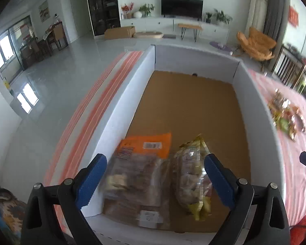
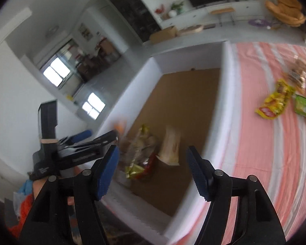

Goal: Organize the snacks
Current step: 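Carry both snacks into the white box and open both grippers, then bring both grippers back over the bed toward the remaining snacks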

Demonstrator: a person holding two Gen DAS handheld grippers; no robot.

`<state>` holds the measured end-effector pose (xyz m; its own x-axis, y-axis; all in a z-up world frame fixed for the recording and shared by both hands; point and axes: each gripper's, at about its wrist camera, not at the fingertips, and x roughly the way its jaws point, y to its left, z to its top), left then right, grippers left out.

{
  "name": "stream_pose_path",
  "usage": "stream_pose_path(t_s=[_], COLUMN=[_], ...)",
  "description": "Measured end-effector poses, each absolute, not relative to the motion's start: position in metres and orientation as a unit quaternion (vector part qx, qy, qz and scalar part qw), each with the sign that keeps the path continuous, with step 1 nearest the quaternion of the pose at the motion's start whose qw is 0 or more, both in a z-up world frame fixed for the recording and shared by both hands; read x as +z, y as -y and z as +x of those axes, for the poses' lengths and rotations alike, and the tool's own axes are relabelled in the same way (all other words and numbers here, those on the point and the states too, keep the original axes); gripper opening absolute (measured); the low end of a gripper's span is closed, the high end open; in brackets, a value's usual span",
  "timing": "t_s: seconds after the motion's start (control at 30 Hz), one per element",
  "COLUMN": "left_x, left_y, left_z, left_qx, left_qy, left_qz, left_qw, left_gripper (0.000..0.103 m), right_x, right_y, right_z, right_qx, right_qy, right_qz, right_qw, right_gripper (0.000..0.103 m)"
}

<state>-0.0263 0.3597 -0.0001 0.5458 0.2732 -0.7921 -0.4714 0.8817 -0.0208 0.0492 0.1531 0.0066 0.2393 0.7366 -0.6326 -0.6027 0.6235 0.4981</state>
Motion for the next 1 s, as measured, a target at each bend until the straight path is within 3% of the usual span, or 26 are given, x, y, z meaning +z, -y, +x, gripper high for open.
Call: stream_pose_path(t_s=[0.2,0.3,0.43,0.53,0.67,0.83,1.0], left_x=[0.03,0.052,0.066,0.045,-0.026,-0.095,-0.124], left_y=[-0.301,-0.241,-0.153,-0.081,-0.025,-0.024,-0.037], left_z=[-0.011,0.006,0.031,0.054,0.091,0.117,0.125], left_qx=[0.107,0.009,-0.114,-0.173,-0.16,-0.084,-0.052], left_qy=[-0.371,-0.348,-0.359,-0.397,-0.441,-0.47,-0.469], left_qz=[-0.159,-0.172,-0.164,-0.13,-0.072,-0.024,0.011], left_qw=[0.909,0.922,0.912,0.892,0.88,0.878,0.882], left_gripper=[0.096,0.102,0.103,0.103,0.103,0.102,0.102], right_x=[-0.028,-0.06,-0.095,-0.103,-0.112,-0.114,-0.114], right_y=[-0.04,0.027,0.109,0.147,0.169,0.179,0.177], right_z=[0.076,0.09,0.104,0.106,0.111,0.103,0.097], right_qx=[0.252,0.142,0.027,-0.035,-0.075,-0.083,-0.094], right_qy=[-0.41,-0.424,-0.453,-0.444,-0.441,-0.448,-0.444], right_qz=[0.032,0.013,0.024,0.017,0.029,0.039,0.036], right_qw=[0.876,0.894,0.891,0.895,0.894,0.89,0.89], right_gripper=[0.071,0.071,0.071,0.071,0.071,0.071,0.078])
